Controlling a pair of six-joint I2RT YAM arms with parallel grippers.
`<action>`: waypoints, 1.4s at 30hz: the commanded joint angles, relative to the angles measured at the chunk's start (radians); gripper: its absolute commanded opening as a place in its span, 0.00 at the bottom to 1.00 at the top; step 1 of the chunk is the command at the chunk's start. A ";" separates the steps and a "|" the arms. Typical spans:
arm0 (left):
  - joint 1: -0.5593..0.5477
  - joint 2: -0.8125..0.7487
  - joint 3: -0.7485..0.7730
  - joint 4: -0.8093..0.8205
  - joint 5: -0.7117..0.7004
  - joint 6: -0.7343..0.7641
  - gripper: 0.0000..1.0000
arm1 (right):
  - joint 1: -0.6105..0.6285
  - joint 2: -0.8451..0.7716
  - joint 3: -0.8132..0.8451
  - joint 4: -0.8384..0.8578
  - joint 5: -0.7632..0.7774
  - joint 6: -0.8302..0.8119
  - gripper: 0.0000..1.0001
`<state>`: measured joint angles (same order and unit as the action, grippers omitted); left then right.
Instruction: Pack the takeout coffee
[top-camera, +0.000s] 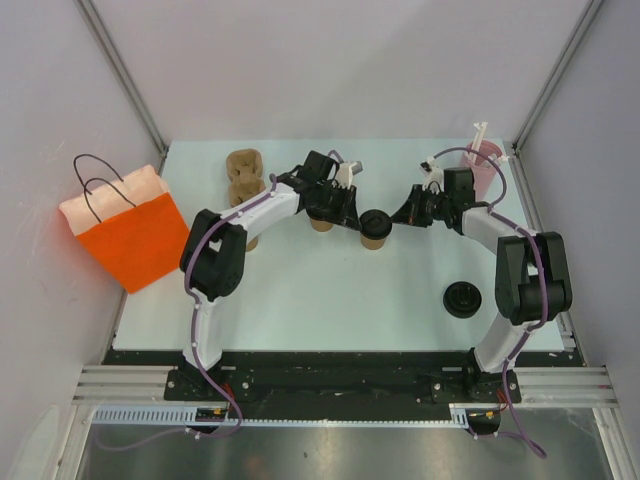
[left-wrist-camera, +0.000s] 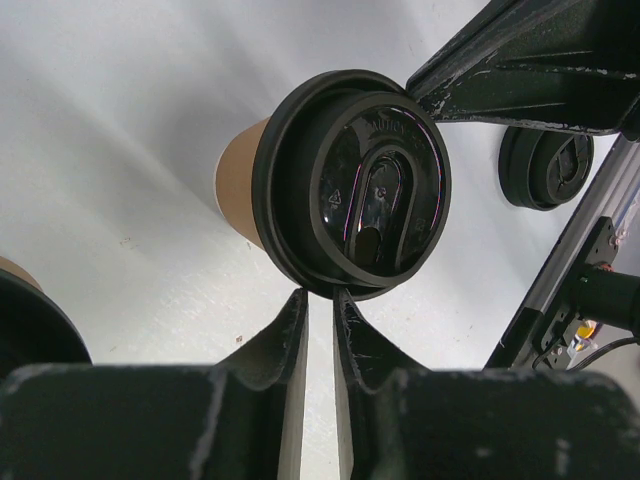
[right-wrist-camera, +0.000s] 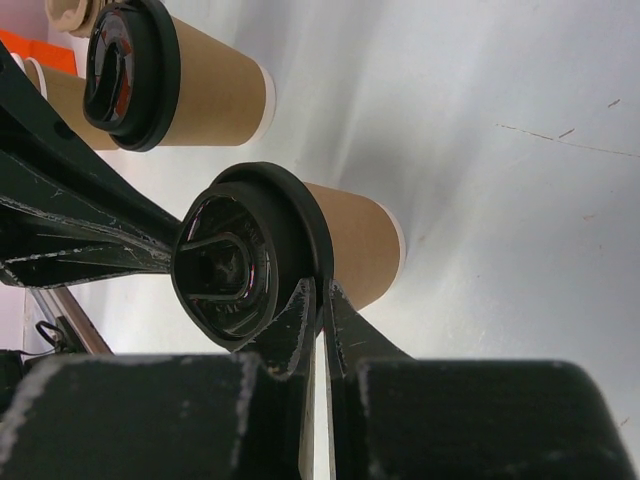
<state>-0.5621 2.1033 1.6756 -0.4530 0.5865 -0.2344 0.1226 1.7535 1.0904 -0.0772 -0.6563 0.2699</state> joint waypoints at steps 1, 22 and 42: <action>-0.018 0.073 -0.024 -0.016 -0.134 0.075 0.17 | 0.017 0.072 -0.080 -0.144 0.078 -0.029 0.00; 0.011 0.038 0.147 -0.018 -0.039 0.075 0.30 | -0.011 -0.042 0.014 -0.133 -0.020 -0.051 0.09; 0.037 0.078 0.203 -0.018 -0.040 0.058 0.31 | -0.015 -0.078 0.071 -0.114 -0.032 0.005 0.25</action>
<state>-0.5369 2.1780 1.8275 -0.4843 0.5514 -0.1913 0.1024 1.7126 1.1027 -0.1928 -0.6708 0.2626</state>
